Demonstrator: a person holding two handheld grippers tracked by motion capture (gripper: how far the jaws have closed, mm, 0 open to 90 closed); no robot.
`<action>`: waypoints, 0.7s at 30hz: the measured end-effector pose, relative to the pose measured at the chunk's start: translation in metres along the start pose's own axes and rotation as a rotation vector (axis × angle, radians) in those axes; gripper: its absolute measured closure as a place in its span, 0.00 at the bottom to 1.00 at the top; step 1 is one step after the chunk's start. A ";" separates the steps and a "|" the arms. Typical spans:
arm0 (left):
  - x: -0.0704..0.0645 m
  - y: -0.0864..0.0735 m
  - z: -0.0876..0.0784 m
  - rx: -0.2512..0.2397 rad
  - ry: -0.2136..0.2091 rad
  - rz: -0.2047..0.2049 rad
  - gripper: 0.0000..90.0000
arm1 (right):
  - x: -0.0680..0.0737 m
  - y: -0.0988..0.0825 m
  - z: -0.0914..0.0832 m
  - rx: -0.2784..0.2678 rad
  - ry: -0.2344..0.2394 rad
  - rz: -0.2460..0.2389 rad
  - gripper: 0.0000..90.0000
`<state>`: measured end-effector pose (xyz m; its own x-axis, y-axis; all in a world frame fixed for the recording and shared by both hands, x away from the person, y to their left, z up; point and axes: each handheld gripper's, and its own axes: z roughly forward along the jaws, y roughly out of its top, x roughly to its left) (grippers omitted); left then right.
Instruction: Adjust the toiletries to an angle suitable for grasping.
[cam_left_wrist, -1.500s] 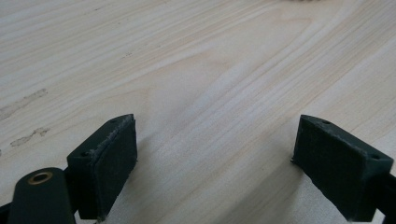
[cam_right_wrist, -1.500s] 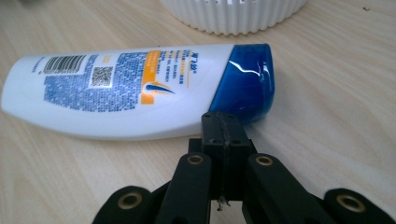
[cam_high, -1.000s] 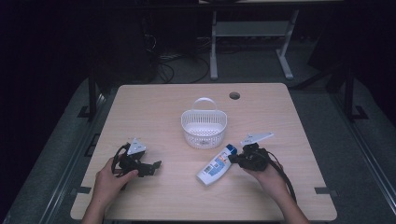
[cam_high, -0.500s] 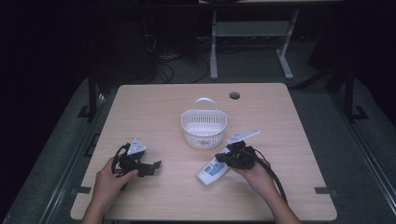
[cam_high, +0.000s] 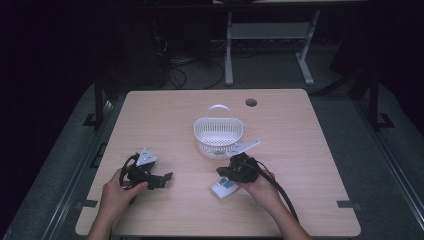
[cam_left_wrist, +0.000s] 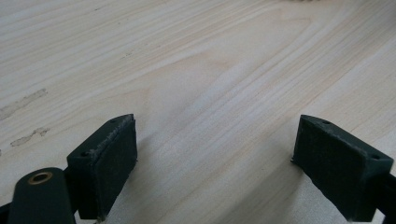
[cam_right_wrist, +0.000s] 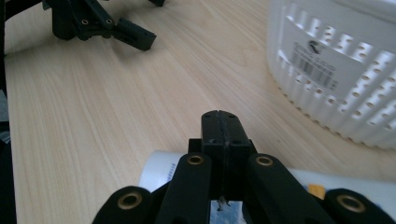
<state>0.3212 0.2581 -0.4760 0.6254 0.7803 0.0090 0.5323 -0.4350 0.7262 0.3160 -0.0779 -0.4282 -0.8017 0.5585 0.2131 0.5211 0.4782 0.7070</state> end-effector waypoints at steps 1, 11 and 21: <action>0.000 0.000 0.000 0.000 0.000 -0.001 0.14 | 0.002 0.002 0.003 0.006 0.001 -0.008 1.00; 0.000 0.000 0.000 0.000 0.000 0.000 0.14 | 0.010 0.004 0.022 0.060 0.015 -0.017 1.00; 0.000 0.000 0.000 0.001 0.000 0.002 0.14 | 0.010 -0.003 0.024 0.082 0.021 -0.007 1.00</action>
<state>0.3212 0.2581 -0.4760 0.6260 0.7798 0.0105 0.5320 -0.4369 0.7253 0.3135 -0.0574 -0.4442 -0.8107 0.5413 0.2230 0.5371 0.5362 0.6512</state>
